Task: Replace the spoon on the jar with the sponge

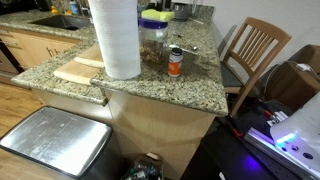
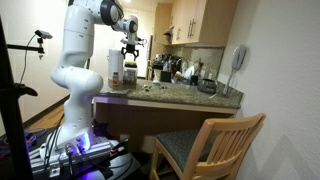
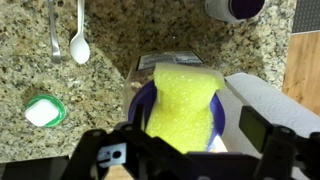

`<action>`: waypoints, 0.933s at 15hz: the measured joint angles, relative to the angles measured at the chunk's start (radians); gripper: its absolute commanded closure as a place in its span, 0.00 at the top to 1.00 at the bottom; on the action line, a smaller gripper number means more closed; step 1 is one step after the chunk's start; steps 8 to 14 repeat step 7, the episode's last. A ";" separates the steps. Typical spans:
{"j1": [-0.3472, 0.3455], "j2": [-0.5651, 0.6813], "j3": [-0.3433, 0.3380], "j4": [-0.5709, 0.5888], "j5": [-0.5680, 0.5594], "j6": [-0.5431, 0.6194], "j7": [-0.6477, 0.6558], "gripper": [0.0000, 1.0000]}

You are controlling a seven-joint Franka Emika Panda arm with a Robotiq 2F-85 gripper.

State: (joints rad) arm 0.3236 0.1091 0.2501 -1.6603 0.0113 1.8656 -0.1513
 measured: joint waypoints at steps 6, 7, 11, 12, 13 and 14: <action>-0.027 -0.150 -0.006 -0.014 0.240 0.025 -0.114 1.00; -0.033 -0.185 -0.014 -0.032 0.317 0.024 -0.157 1.00; -0.033 -0.185 -0.014 -0.032 0.317 0.024 -0.157 1.00; -0.033 -0.185 -0.014 -0.032 0.317 0.024 -0.157 1.00; -0.033 -0.185 -0.014 -0.032 0.317 0.024 -0.157 1.00; -0.033 -0.185 -0.014 -0.032 0.317 0.024 -0.157 1.00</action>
